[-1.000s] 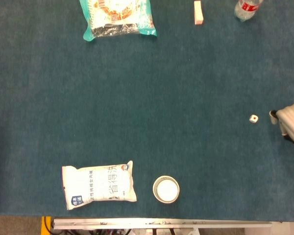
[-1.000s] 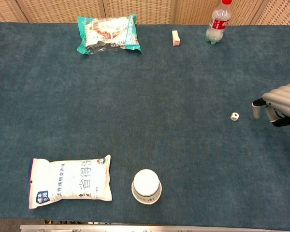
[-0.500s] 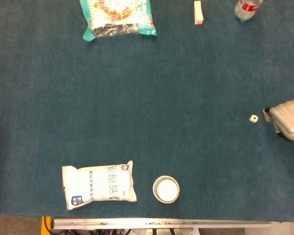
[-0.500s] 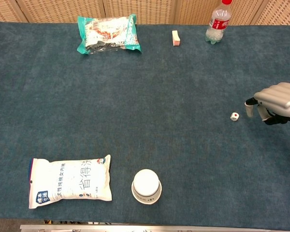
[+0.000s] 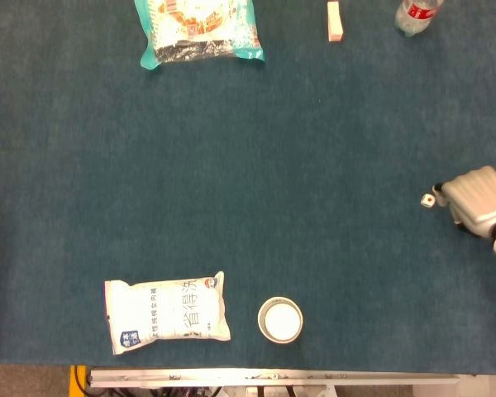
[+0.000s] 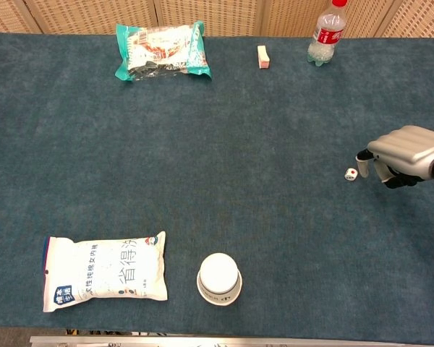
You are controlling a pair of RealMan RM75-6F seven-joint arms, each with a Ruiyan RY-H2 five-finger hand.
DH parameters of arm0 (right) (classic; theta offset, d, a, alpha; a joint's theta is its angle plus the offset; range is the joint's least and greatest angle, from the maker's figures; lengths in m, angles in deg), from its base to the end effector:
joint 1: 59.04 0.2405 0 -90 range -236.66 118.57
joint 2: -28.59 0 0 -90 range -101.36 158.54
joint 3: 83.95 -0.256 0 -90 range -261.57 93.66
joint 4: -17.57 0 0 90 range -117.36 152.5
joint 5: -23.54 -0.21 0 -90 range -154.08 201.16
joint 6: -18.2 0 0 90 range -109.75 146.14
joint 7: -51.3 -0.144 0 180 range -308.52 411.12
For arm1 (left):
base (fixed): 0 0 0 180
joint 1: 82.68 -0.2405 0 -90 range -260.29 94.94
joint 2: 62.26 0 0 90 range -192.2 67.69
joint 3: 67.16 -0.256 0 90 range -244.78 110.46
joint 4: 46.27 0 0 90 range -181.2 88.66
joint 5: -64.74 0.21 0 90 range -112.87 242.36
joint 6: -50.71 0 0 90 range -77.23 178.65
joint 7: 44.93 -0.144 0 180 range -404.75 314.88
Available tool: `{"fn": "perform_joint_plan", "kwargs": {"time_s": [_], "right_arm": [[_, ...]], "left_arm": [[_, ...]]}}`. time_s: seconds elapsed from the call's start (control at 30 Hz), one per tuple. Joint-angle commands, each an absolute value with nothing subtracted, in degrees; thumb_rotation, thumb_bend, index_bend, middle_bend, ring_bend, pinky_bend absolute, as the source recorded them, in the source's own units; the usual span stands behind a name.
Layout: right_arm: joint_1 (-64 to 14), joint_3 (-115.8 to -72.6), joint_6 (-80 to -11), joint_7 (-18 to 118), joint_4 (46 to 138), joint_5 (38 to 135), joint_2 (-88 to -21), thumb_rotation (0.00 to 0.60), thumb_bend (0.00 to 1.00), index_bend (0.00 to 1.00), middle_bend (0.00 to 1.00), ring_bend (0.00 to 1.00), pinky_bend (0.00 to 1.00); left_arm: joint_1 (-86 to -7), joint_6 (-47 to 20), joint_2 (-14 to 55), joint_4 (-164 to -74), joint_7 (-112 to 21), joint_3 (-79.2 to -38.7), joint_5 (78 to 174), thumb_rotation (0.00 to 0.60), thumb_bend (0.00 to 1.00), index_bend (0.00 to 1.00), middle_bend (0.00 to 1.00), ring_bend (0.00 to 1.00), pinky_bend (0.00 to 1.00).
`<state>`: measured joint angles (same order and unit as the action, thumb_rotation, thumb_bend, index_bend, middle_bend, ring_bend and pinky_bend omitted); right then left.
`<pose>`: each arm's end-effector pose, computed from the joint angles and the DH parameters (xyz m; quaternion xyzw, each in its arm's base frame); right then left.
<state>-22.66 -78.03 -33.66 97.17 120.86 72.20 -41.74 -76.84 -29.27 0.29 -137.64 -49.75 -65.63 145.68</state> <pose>-0.2513 -0.2507 0.0312 0.8239 -0.3550 0.0769 0.4350 -0.3321 0.1810 0.1606 -0.6135 -0.3951 -0.3087 0.6101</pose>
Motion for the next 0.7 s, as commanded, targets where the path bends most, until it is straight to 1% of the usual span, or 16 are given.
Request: {"fn": "perform_joint_plan", "kwargs": {"time_s": [0.03,0.43,0.7], "right_arm": [[-22.1,-77.8,-33.8,97.4,120.7,71.6,-42.2,0.6,0.99,0.42,1.0,0.99,0.95],[-20.4,-77.2,-34.3,97.5,119.8,70.2,-43.8,0.6,0.99,0.42,1.0,0.99,0.95],[-20.2,-77.0,-35.4,96.2,119.8,72.1,-43.9,0.6,0.99,0.42,1.0,0.99,0.95]], "left_arm": [[-76.9,-29.3,0.2,-137.7,-49.8,-65.6,145.6,0.6,0.0,0.54,0.51,0.44,0.46],[-76.9,-29.2,-0.1,-138.0,-49.5,-65.6,145.5,0.6,0.0,0.54,0.51,0.44,0.46],[-77.1,-29.5,-0.3,-138.1,-49.5,-65.5,145.5,0.6,0.0,0.54,0.51,0.44,0.46]]}}
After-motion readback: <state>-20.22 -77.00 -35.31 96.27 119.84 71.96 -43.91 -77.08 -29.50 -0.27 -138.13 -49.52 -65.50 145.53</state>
